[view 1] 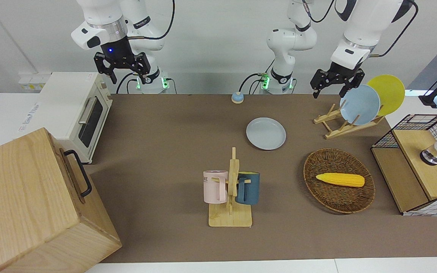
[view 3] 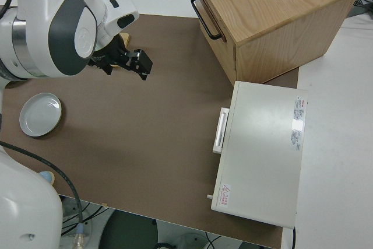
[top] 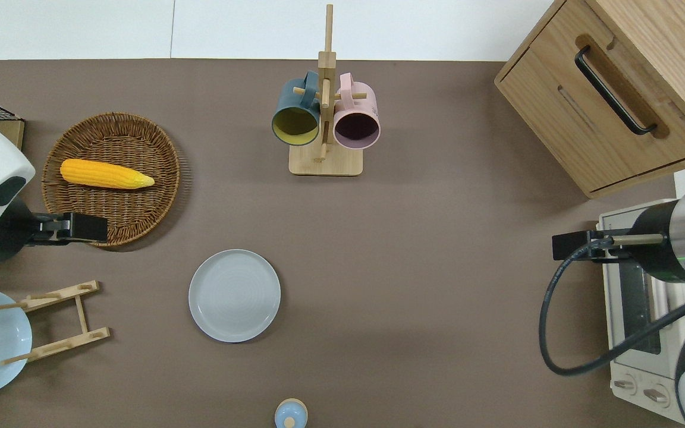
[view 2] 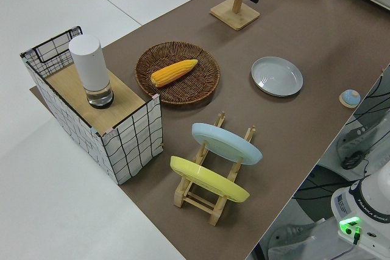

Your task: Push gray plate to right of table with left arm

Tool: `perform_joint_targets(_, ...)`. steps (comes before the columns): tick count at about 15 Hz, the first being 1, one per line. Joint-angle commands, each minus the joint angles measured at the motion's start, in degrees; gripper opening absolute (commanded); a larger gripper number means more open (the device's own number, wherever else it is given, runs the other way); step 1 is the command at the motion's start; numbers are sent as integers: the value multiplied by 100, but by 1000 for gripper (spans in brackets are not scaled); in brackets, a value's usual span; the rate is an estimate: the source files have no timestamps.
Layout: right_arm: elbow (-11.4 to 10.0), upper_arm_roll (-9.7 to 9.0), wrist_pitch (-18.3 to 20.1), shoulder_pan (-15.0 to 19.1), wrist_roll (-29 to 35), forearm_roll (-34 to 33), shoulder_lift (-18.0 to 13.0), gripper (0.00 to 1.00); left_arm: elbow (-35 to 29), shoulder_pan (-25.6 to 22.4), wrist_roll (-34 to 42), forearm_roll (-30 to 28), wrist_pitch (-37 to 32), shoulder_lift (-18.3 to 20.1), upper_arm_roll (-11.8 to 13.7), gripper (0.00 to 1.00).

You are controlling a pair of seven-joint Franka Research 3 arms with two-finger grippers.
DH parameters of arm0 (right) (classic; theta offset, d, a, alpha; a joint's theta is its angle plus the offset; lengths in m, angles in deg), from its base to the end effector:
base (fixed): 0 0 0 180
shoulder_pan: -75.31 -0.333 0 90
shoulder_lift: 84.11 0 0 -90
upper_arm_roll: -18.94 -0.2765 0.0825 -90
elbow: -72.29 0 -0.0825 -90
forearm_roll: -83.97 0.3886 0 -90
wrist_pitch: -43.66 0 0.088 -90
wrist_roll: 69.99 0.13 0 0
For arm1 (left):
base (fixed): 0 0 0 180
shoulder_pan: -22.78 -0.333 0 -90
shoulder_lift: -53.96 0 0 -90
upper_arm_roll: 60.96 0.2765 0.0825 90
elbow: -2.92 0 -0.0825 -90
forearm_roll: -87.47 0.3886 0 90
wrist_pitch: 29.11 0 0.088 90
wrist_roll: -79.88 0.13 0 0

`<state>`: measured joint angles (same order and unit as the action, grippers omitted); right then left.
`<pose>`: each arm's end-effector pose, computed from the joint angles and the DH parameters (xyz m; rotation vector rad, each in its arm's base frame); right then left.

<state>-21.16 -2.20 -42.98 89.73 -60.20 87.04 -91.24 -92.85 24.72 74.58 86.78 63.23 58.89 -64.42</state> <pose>0.5153 0.0783 0.5907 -3.1322 0.0833 0.0063 0.5370 -0.0534 0.5646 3.1321 -0.0020 0.0396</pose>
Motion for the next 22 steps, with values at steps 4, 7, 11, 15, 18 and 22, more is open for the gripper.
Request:
perform_joint_targets(4,-156,-83,-1,140,59,123,-157,996,40,8,37,51,-138,43,-23,991)
perform_joint_targets(7,-156,-83,-1,140,59,123,-157,996,23,8,37,51,-146,52,-23,991)
perform_joint_targets(11,-156,-83,-1,140,59,123,-157,996,14,8,20,51,-278,78,-23,991)
perform_joint_targets(15,-156,-83,-1,140,59,123,-157,996,5,17,20,51,-304,78,-23,991)
perform_joint_targets(18,-156,-83,-1,140,59,123,-157,996,-178,25,20,43,-366,166,-41,991)
perform_joint_targets(22,-156,-83,-1,140,59,123,-157,996,-565,17,37,25,-340,201,-32,991)
